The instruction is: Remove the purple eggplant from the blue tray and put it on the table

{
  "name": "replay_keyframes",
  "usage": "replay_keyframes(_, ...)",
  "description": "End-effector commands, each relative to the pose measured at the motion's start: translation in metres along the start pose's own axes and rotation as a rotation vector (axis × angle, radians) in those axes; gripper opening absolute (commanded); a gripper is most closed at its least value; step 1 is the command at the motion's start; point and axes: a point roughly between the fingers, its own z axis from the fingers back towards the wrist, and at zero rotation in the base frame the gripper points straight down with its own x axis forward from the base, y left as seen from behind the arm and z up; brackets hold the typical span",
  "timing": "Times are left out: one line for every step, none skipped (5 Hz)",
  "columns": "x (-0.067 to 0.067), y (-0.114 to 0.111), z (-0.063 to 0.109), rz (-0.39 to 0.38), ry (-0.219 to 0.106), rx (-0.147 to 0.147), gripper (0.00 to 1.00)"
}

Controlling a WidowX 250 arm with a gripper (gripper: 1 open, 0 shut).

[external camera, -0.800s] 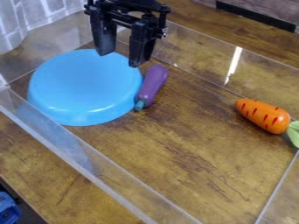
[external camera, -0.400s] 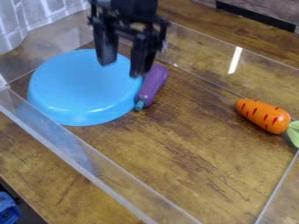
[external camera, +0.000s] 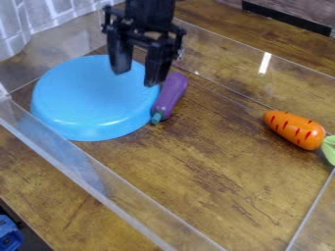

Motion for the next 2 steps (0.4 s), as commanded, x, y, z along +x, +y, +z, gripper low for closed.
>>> replay_keyframes(0.0057, 0.0078, 0.0276, 0.016, -0.069, -0.008, 1.0)
replay_keyframes(0.003, 0.0055, 0.0296, -0.001, -0.066, -0.013, 1.0)
